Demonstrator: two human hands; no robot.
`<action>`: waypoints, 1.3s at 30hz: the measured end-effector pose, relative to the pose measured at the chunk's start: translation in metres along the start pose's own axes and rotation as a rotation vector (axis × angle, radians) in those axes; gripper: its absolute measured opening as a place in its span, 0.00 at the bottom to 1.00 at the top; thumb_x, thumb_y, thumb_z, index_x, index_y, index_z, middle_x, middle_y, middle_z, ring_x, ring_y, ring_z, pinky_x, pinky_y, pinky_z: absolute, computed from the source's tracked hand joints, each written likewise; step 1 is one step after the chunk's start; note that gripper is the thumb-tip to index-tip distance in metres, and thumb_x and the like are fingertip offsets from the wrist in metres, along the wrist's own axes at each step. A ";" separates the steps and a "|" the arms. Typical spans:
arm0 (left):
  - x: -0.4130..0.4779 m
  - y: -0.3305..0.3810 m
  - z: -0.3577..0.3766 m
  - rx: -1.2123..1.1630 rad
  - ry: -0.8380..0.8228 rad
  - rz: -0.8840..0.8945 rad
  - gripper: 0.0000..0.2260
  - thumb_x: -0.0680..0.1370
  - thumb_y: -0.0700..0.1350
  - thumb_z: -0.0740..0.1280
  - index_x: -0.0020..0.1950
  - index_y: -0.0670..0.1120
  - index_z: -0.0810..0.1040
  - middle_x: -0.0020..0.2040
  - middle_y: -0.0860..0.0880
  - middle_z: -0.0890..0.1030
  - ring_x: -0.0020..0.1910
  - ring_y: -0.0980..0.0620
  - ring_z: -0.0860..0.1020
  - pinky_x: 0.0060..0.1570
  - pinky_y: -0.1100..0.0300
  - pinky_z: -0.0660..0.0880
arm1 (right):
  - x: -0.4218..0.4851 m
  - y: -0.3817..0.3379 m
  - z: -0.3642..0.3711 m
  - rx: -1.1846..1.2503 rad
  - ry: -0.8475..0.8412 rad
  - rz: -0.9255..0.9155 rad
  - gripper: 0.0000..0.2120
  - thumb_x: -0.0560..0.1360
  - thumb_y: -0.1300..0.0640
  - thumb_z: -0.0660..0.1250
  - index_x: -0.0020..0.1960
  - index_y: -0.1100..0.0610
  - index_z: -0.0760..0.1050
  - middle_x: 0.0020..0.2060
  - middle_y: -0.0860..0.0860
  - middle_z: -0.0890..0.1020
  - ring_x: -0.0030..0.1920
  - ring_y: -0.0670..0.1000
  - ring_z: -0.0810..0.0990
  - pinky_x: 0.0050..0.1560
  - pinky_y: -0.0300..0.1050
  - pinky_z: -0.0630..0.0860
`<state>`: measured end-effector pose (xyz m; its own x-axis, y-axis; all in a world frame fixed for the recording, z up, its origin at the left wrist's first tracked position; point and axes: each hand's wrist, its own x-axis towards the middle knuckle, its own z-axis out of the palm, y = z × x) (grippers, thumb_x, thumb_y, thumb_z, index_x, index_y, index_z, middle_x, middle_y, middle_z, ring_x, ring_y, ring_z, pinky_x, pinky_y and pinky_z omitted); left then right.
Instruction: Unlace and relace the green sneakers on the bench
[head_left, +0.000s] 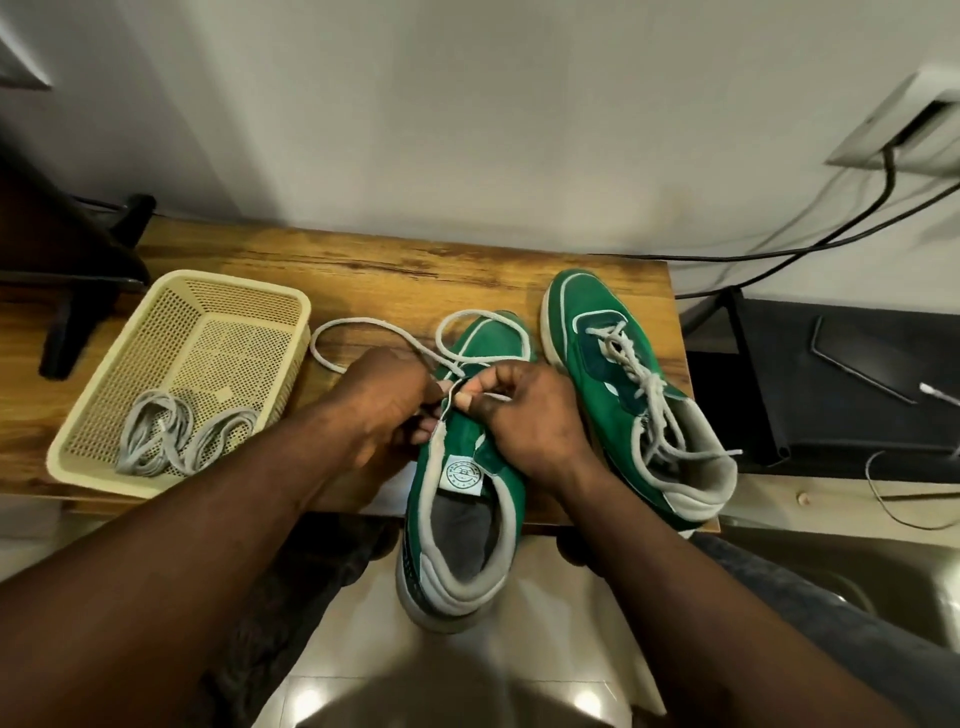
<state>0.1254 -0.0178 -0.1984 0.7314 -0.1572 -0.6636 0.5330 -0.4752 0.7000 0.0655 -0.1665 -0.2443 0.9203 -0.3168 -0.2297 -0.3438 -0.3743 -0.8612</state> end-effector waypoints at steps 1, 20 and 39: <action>-0.001 0.000 0.000 0.027 0.005 0.010 0.08 0.76 0.33 0.67 0.39 0.43 0.78 0.33 0.43 0.79 0.29 0.47 0.75 0.33 0.55 0.69 | 0.001 0.001 0.000 0.002 0.006 -0.017 0.08 0.72 0.55 0.81 0.38 0.48 0.84 0.37 0.42 0.87 0.40 0.43 0.85 0.51 0.53 0.84; 0.006 -0.004 -0.001 0.282 0.055 0.223 0.10 0.78 0.41 0.73 0.38 0.41 0.84 0.31 0.45 0.84 0.31 0.48 0.82 0.33 0.57 0.78 | 0.006 0.011 -0.013 -0.270 -0.046 -0.283 0.04 0.74 0.55 0.79 0.45 0.46 0.86 0.45 0.42 0.87 0.53 0.46 0.79 0.58 0.40 0.72; 0.003 0.000 0.000 0.439 0.100 0.311 0.13 0.79 0.50 0.74 0.39 0.45 0.81 0.36 0.47 0.83 0.38 0.47 0.81 0.43 0.52 0.78 | -0.002 0.017 -0.002 -0.372 0.101 -0.358 0.05 0.77 0.50 0.75 0.48 0.49 0.81 0.47 0.45 0.84 0.52 0.50 0.75 0.54 0.49 0.73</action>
<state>0.1275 -0.0183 -0.2009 0.8744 -0.2753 -0.3996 0.0728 -0.7397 0.6690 0.0571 -0.1744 -0.2578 0.9760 -0.1878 0.1100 -0.0711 -0.7527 -0.6545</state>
